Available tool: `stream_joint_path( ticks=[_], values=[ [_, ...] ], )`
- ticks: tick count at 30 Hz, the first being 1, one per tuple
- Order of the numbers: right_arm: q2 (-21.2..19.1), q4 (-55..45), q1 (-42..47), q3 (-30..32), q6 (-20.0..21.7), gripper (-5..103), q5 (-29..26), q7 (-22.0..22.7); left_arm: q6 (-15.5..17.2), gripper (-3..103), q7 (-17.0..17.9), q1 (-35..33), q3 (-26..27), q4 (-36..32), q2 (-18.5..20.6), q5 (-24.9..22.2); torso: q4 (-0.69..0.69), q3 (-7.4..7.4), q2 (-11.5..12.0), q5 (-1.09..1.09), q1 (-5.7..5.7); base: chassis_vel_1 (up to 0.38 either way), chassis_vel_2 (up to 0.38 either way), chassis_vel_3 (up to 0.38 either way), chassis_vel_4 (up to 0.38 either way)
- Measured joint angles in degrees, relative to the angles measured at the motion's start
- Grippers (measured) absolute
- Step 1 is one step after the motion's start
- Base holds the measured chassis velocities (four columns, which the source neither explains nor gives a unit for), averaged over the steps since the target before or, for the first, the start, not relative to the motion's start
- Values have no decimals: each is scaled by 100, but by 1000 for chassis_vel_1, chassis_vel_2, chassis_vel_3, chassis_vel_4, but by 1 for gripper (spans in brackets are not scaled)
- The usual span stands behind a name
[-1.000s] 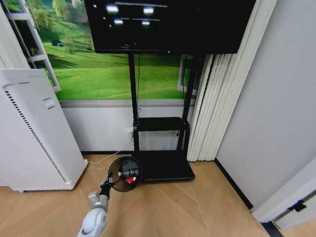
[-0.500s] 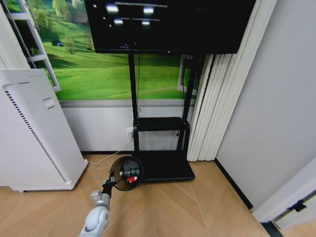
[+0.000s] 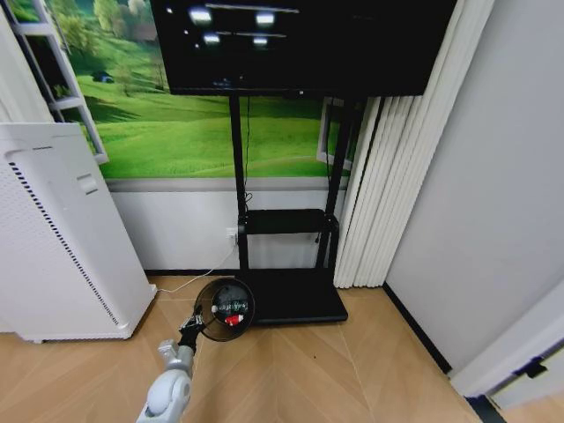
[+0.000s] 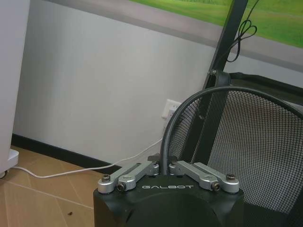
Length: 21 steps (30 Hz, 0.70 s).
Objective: Pick up the trash bin and place the garbage on the floor into it.
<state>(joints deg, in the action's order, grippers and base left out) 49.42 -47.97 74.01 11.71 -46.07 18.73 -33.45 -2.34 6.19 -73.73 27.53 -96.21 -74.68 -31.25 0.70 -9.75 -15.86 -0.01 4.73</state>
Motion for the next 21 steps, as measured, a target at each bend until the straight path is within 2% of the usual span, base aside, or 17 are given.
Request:
stream_joint_path(
  ticks=[12, 21],
  values=[
    [106, 123, 28, 140, 3, 100, 202, 222, 35, 2, 29, -176, 67, -315, -168, 15, 0, 0, 0, 1, 0, 0, 0, 0, 0],
    [410, 242, -46, 120, 7, 100, 479, 389, 56, 2, 50, -206, 87, -382, -131, 12, 0, 0, 0, 1, 0, 0, 0, 0, 0]
  ],
)
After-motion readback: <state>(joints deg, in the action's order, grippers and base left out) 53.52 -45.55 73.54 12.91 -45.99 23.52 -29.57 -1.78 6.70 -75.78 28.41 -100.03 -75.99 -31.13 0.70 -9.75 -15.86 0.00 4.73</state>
